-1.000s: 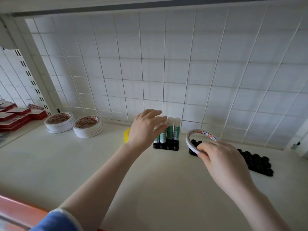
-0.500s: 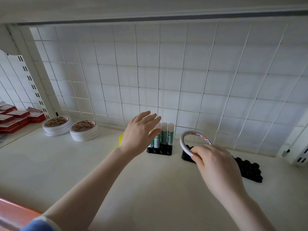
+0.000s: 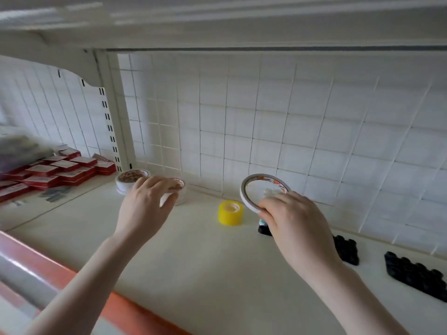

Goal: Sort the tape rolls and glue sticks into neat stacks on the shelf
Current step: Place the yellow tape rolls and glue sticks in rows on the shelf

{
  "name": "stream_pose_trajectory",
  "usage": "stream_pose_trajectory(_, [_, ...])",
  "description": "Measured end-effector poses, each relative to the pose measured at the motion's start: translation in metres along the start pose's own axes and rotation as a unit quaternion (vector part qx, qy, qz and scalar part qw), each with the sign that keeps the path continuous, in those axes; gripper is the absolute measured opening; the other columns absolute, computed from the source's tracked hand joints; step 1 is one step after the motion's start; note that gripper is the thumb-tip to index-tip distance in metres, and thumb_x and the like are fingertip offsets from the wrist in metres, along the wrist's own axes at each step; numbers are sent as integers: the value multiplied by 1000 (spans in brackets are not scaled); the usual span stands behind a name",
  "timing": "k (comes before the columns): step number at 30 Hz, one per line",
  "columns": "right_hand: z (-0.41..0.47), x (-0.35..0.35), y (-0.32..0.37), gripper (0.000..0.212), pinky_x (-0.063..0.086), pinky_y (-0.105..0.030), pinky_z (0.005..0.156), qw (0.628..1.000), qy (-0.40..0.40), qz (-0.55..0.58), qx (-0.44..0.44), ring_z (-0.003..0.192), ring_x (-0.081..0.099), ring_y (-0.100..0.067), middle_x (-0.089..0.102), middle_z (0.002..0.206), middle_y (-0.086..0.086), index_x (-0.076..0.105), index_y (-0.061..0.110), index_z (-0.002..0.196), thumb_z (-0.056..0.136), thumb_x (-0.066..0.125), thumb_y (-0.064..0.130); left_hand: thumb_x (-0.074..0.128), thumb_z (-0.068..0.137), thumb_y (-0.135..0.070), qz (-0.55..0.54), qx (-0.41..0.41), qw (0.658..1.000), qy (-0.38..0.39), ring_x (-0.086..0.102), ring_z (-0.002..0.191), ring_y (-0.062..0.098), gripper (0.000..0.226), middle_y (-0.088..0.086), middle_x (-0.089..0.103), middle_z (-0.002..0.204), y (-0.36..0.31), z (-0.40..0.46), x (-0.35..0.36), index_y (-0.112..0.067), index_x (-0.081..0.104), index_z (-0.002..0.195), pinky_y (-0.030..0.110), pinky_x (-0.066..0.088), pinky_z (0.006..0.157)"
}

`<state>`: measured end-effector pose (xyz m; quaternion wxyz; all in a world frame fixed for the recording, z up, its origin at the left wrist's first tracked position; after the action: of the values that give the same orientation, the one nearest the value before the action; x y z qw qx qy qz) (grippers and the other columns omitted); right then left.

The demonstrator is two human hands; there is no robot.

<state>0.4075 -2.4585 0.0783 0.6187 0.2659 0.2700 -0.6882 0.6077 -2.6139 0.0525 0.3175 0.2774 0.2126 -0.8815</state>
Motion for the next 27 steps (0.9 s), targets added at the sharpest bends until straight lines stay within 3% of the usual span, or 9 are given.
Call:
stream_pose_trajectory(4, [38,39,61,30,44,-28,49,1000,22,0,-23,55,56,-26,55,54,1,58,17,57,54,87,9,73,79,-18,33,-51,998,13,62,93,33,19,8,69,97,87,-9,-24,-9,72,95,40,51,75])
stream_pose_trajectory(11, [103,104,149,16,45,-32,52,998,44,51,-15,60,59,-27,62,59,0,67,16,64,66,82,12,76,76,-16,33,-74,995,50,63,90,27,18,2,70,93,206,-19,-48,-11,72,93,36,51,72])
stream_pose_trajectory(14, [127,128,175,7,37,-33,66,996,78,47,-5,79,57,-26,66,76,-2,68,15,78,84,65,18,75,77,-17,14,-77,994,72,63,89,26,17,1,69,93,229,-19,-44,-12,72,93,35,50,71])
stream_pose_trajectory(18, [156,157,202,14,23,-31,63,993,106,42,0,87,52,-26,63,84,-5,64,13,85,90,55,22,71,81,-21,-10,-96,990,98,60,95,24,17,-1,68,99,246,-23,-34,-14,72,97,34,48,75])
stream_pose_trajectory(24, [183,202,221,16,30,-31,64,987,153,41,1,88,55,-25,65,87,-4,66,15,89,91,55,26,73,79,-20,-22,-118,987,105,61,96,24,17,-1,68,98,261,-28,-34,-15,72,95,34,49,74])
stream_pose_trajectory(27, [188,218,226,15,40,-31,69,982,176,63,20,88,57,-25,66,88,-4,67,16,88,90,56,26,67,84,-25,-30,-143,983,109,56,105,20,21,-4,65,107,267,-29,-36,-18,70,104,29,44,81])
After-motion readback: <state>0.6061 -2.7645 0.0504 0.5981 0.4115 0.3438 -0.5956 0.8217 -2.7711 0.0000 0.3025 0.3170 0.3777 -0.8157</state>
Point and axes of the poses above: each hand's wrist, its own z-axis towards the middle knuckle, its own x-axis out of the palm, y = z × x, the point moved 5 cm from there along z, towards the middle knuckle
